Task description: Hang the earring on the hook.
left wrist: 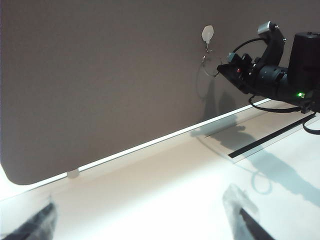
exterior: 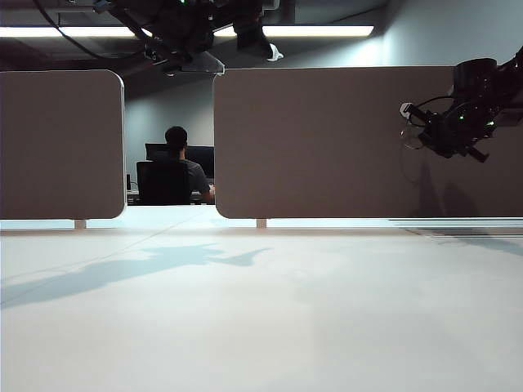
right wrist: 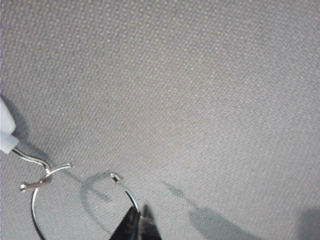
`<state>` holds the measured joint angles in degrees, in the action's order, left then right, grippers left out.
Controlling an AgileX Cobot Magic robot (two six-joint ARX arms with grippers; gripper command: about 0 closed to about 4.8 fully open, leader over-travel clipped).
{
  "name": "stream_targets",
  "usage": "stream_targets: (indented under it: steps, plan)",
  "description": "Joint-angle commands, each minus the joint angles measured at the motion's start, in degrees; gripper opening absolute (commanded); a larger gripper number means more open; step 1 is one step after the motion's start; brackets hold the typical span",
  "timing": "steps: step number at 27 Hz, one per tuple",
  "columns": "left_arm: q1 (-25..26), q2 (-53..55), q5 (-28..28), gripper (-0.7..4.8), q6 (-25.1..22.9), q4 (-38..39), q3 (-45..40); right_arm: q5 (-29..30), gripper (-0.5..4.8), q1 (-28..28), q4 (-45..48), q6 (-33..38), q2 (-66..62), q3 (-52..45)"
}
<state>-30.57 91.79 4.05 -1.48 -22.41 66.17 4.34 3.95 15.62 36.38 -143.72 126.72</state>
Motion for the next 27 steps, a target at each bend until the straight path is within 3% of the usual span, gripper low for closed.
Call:
stream_targets:
  steps: [1, 4, 5, 16, 22, 25, 26, 27]
  plan:
    - [-0.02, -0.11, 0.24, 4.79, -0.07, 0.09, 0.09, -0.11, 0.24, 0.13, -0.35, -0.20, 0.02, -0.04]
    - [-0.02, -0.11, 0.24, 4.79, -0.04, 0.24, 0.09, 0.24, 2.20, 0.13, 0.00, -0.15, 0.09, -0.04]
    - [-0.02, -0.11, 0.24, 4.79, -0.04, 0.37, 0.09, 0.76, 2.58, 0.13, 0.31, -0.17, 0.09, -0.04]
    - [-0.02, -0.13, 0.24, 4.79, -0.02, 2.16, 0.09, 6.45, 2.76, 0.24, 0.22, -0.39, 0.26, -0.04]
    - [-0.02, -0.28, 0.24, 4.79, -0.02, 3.74, 0.09, 12.11, 2.75, 1.53, -9.90, -1.33, 2.45, -0.09]
    - [-0.04, -1.57, 0.22, 4.79, 0.02, 4.11, 0.09, 16.31, 2.72, 2.60, -15.78, -7.45, 5.27, -0.13]
    - [-0.04, -2.47, 0.22, 4.79, 0.00, 4.00, 0.09, 17.27, 2.57, 2.86, -17.31, -9.20, 6.45, -0.13]
    - [-0.04, -3.23, 0.20, 4.79, 0.00, 3.78, 0.09, 18.62, 1.94, 3.10, -19.39, -11.72, 8.11, -0.13]
